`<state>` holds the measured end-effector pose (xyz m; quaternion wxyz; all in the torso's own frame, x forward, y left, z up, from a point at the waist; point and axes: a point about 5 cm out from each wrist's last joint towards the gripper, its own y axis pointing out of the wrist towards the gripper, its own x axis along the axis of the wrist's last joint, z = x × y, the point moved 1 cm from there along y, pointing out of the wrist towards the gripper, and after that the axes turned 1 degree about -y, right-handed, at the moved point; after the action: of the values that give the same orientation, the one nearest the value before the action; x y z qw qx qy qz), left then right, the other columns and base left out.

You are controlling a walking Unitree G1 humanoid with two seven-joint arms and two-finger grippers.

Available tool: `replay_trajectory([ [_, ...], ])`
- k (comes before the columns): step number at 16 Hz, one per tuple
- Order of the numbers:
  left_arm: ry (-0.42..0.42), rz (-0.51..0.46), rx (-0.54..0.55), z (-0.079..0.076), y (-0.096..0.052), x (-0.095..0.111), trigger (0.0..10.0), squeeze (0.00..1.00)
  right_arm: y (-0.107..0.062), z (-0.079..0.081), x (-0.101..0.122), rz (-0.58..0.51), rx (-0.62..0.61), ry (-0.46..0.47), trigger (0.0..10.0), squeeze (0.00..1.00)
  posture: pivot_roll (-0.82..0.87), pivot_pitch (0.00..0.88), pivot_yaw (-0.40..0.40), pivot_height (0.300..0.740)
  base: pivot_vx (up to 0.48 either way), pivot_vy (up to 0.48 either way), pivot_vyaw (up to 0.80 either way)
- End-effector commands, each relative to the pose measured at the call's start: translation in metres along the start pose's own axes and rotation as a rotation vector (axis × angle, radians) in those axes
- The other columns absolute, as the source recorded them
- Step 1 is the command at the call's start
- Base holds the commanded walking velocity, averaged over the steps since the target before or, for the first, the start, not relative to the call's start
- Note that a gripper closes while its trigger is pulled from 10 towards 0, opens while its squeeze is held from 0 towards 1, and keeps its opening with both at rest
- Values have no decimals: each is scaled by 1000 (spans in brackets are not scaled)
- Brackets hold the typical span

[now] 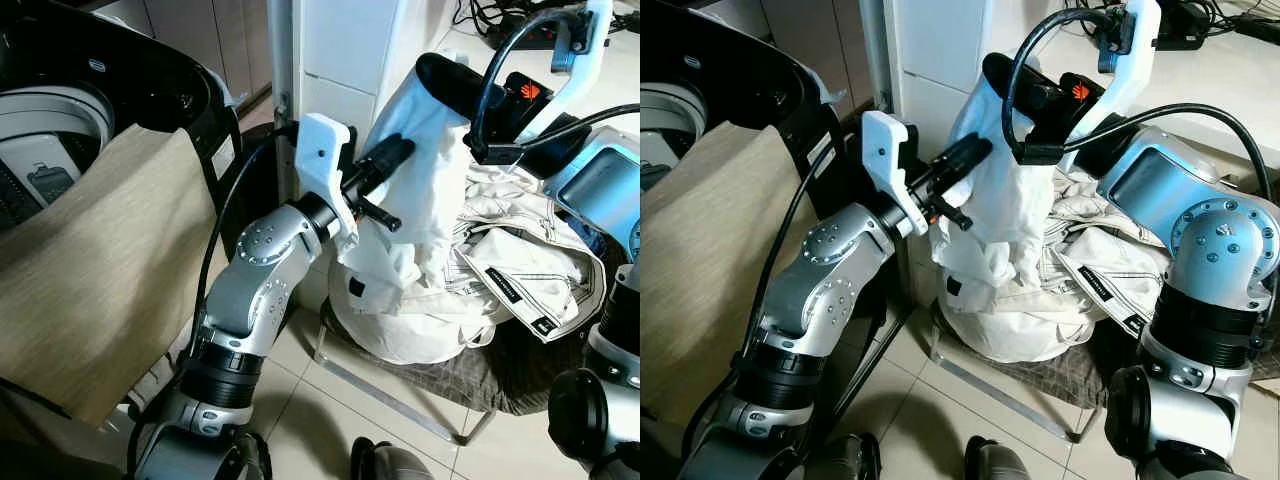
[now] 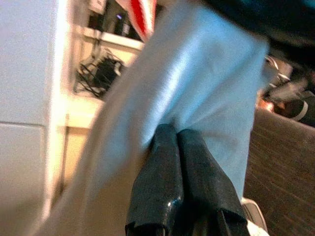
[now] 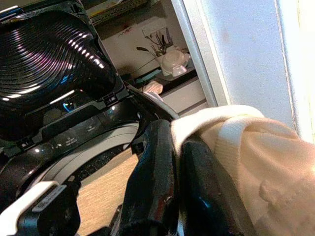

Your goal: Clothes washing

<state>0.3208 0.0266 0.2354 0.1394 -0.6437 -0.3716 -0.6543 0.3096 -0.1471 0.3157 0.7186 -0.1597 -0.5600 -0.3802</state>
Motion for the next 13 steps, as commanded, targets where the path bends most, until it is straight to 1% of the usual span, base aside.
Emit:
replay_trajectory([
  [1,23,-45,22,2,5,10,0,0,-4,-1,2,-8,-12,-23,2353,0,-136,88,-20,740,0,0,0],
  [2,30,-91,79,10,4,17,0,0,-7,-5,2,-10,-37,-23,1843,0,-136,88,-20,740,0,0,0],
  [3,27,-111,113,16,4,21,0,0,-9,-8,2,-13,-54,-19,1725,0,-136,88,-20,740,0,0,0],
  [4,31,-121,140,20,3,22,0,0,-11,-11,1,-15,-68,-15,588,0,-136,88,-20,740,0,0,0],
  [6,42,-130,165,25,1,24,0,0,-12,-13,-1,-14,-83,-13,157,0,-138,81,-19,740,0,0,0],
  [7,49,-140,175,27,1,25,0,0,-12,-14,-1,-14,-84,-13,745,0,-137,81,-18,740,0,0,0],
  [8,49,-148,181,27,1,26,0,0,-12,-14,-1,-14,-84,-15,1529,0,-137,81,-18,740,0,0,0],
  [9,49,-152,183,27,1,27,0,0,-12,-14,-1,-12,-90,-22,7451,0,-137,81,-18,740,0,0,0],
  [10,48,-153,181,27,2,27,0,0,-11,-14,-1,-20,-82,-7,10000,1000,-136,81,-20,740,0,0,0],
  [13,53,-154,177,26,2,26,0,0,-11,-13,-1,-19,-75,-4,10000,1000,-134,82,-19,740,0,0,0],
])
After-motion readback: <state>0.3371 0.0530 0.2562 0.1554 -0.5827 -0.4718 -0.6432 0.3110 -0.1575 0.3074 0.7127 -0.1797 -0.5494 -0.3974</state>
